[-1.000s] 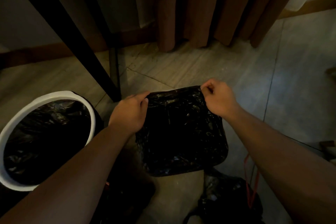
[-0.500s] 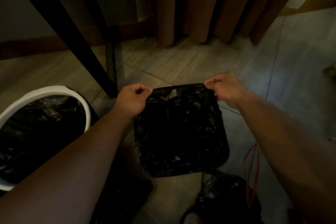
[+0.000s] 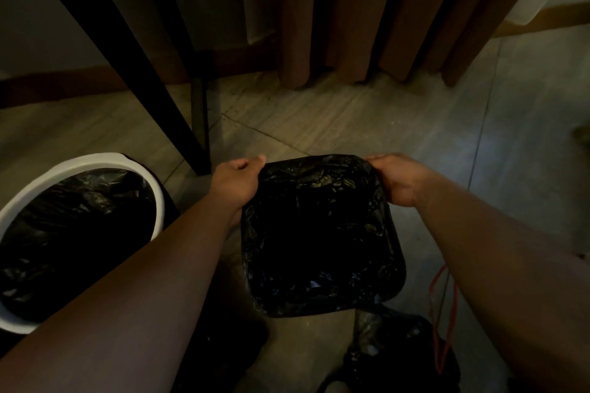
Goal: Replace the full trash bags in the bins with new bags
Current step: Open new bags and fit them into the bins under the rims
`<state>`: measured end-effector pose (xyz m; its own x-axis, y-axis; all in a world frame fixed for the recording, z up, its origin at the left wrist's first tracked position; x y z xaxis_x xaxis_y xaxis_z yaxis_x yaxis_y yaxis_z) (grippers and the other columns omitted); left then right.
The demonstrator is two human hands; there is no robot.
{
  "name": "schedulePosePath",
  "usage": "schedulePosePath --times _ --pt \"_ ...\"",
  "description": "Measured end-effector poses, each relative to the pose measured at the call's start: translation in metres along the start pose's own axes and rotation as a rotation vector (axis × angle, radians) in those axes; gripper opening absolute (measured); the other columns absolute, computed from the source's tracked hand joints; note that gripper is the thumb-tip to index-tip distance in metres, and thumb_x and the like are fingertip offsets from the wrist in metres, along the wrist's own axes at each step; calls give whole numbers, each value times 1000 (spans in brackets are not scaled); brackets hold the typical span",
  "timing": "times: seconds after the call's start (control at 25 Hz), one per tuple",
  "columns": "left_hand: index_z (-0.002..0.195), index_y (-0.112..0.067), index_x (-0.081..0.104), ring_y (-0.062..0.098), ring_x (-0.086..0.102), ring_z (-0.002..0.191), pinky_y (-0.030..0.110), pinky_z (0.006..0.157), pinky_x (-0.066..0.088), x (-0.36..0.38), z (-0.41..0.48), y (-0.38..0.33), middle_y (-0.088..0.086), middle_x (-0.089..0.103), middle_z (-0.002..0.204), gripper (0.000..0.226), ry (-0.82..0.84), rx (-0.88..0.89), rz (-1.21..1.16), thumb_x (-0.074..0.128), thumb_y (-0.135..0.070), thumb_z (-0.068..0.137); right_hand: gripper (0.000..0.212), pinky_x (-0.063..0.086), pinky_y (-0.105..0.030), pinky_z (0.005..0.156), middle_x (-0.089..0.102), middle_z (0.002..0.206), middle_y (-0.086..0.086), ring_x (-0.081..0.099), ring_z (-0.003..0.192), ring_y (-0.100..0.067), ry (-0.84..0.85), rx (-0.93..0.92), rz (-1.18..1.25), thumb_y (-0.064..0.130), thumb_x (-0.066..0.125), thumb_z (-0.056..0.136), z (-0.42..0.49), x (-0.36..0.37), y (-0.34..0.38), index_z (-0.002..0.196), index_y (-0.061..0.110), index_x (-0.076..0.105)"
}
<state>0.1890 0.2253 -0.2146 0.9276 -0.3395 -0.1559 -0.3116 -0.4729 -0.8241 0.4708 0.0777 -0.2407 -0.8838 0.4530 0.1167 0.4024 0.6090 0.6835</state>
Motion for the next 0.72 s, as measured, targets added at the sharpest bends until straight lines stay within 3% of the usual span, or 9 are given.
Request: schedulePosePath --times 0.12,0.28,0.4,0.56,0.64,0.72 --pt "96 -16 81 21 80 78 34 74 64 -3 -1 10 6 82 86 35 5 -52 -23 77 -50 91 27 65 -34 65 80 93 -17 80 79 -24 -56 -12 -21 5 51 105 -7 4 -4 101 0 77" --pt "90 -17 84 27 80 81 40 76 65 -5 -3 14 13 82 96 12 89 -83 -117 81 -27 86 27 58 -34 75 79 92 -8 76 82 -22 -99 -90 19 22 59 103 -20 1 -6 109 6 79" --pt "92 -14 82 32 76 95 49 94 61 -6 -3 14 15 80 100 7 117 -130 -112 79 -18 89 21 54 -31 62 76 81 1 72 73 -15 -208 -198 -21 32 66 99 -37 -12 -12 101 17 80" --pt "97 -13 79 26 70 98 39 79 58 -6 -7 14 9 76 97 9 133 -230 -86 77 -20 91 30 59 -33 73 80 90 4 77 84 -12 -376 -342 -112 53 68 92 -62 -17 -22 98 27 81" --pt "98 -11 77 24 70 94 38 80 58 -9 -7 14 8 76 95 12 102 -238 -61 78 -21 92 41 61 -35 79 79 92 7 76 88 -10 -442 -436 -251 66 62 87 -72 -12 -21 100 31 78" --pt "99 -12 77 23 72 91 36 77 59 -10 -6 13 7 76 96 13 94 -233 -41 78 -24 94 45 60 -37 83 77 93 7 73 90 -11 -498 -498 -387 67 55 89 -79 -4 -19 103 30 75"
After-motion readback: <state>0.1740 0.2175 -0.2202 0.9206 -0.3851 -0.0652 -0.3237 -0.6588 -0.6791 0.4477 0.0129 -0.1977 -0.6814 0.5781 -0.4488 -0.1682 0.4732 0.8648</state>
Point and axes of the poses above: each hand's wrist, its own z-axis towards the middle knuckle, its own x-axis out of the palm, y = z × x, the point moved 9 cm from there along z, towards the middle knuckle
